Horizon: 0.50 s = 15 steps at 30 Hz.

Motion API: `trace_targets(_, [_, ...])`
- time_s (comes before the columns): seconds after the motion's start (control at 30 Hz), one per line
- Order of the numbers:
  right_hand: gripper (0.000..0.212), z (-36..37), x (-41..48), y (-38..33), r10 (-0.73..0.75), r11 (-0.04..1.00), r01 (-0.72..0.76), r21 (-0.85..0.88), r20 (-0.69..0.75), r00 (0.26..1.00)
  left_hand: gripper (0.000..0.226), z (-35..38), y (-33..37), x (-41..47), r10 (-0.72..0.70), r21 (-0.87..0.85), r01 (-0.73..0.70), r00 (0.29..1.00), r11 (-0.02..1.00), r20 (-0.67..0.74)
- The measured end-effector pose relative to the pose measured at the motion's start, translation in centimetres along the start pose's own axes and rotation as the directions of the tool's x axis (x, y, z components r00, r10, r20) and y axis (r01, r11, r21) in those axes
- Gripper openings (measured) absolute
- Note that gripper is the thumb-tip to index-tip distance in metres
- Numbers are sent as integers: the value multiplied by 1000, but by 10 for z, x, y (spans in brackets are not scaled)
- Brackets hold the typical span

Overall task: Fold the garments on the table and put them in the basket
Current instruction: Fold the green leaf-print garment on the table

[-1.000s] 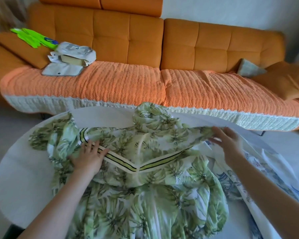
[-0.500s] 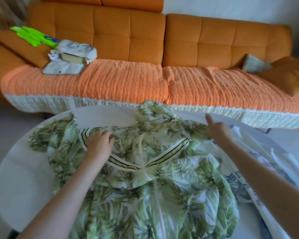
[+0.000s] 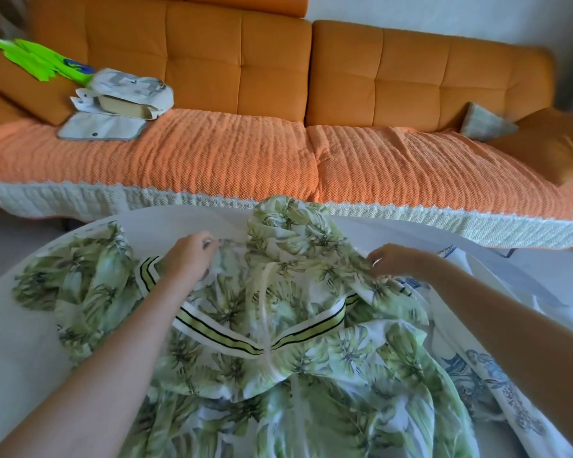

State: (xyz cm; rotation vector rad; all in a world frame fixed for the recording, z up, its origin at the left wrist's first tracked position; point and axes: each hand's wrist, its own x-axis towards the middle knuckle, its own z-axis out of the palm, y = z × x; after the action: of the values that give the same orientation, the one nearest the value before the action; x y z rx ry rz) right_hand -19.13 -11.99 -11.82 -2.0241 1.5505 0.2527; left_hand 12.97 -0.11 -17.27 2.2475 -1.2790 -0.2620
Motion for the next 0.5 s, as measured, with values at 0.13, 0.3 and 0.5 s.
trace_targets(0.13, [27, -12, 5, 7, 150, 866, 114, 487, -470, 870, 34, -37, 3, 3, -312, -440, 152, 895, 885, -319])
trace_targets(0.3, [31, -30, 11, 24, 417, 745, 146, 651, -626, 659, 35, -67, -12, 9, -508, -585, 257, 802, 769, -315])
trace_targets(0.5, [49, 12, 2, 14, 138, 975, 4, 220, -625, 768, 36, -37, -13, -25, 32, 10, -31, 909, 999, -416])
